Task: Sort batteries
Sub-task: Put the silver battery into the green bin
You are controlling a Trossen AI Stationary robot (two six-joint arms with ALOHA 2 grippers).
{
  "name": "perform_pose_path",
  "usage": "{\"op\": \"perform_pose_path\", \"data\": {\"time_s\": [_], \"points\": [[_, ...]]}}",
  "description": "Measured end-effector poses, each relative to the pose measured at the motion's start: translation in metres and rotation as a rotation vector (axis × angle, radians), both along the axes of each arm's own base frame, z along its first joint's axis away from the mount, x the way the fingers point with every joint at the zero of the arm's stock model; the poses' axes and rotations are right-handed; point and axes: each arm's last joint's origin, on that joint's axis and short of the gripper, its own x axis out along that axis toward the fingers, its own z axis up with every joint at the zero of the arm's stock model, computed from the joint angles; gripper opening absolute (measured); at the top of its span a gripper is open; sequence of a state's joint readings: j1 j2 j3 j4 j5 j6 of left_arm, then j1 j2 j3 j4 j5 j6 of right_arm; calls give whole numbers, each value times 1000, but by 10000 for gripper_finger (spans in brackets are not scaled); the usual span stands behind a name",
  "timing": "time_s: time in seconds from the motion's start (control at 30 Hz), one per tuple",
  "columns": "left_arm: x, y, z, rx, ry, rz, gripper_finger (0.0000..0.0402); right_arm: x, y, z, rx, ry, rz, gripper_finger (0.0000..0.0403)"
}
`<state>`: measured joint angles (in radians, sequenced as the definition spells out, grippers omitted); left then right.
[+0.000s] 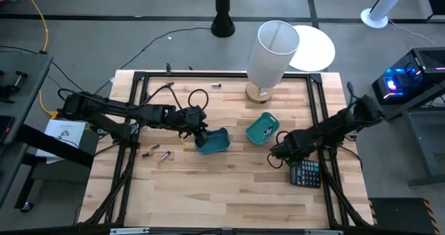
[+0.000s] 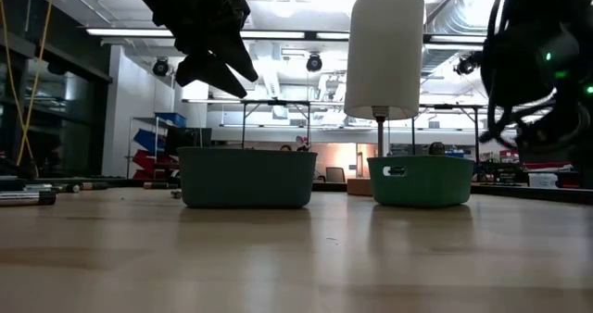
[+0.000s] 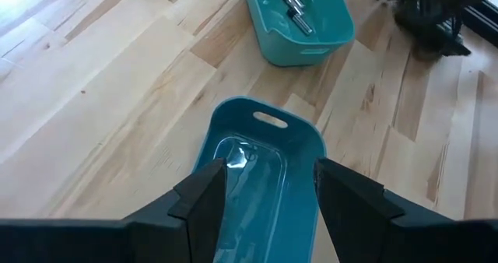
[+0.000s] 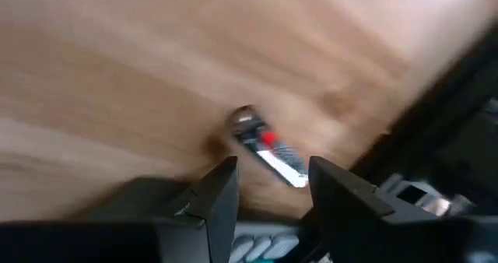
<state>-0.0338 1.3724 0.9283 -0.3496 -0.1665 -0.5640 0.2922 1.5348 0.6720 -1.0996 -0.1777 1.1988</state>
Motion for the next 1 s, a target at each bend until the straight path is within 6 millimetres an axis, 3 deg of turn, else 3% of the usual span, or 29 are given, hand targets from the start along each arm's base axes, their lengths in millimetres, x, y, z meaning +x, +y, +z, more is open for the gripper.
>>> {"op": "perform_pose_path", "data": {"time_s": [0.33, 0.5, 0.57, 0.67, 0.8, 0.9, 1.0], "points": [[0, 0, 0, 13, 3, -13, 186, 9, 4, -20, 83, 43, 105, 130], [0, 0, 3, 9, -16, -14, 186, 14, 3, -18, 122, 18, 165, 31], [-3, 0, 10, -2, -56, -26, 186, 19, 4, -14, 118, 8, 190, 21], [-12, 0, 28, -4, -135, -28, 186, 32, 6, 2, 71, -35, 252, 20], [-33, 5, 54, 60, -233, 14, 186, 45, 6, 47, -5, -171, 278, 19], [-50, 9, 71, 113, -295, 64, 186, 58, -1, 81, -105, -374, 221, 19], [-65, 12, 80, 139, -311, 107, 186, 67, -13, 99, -213, -544, 168, 19]]}}
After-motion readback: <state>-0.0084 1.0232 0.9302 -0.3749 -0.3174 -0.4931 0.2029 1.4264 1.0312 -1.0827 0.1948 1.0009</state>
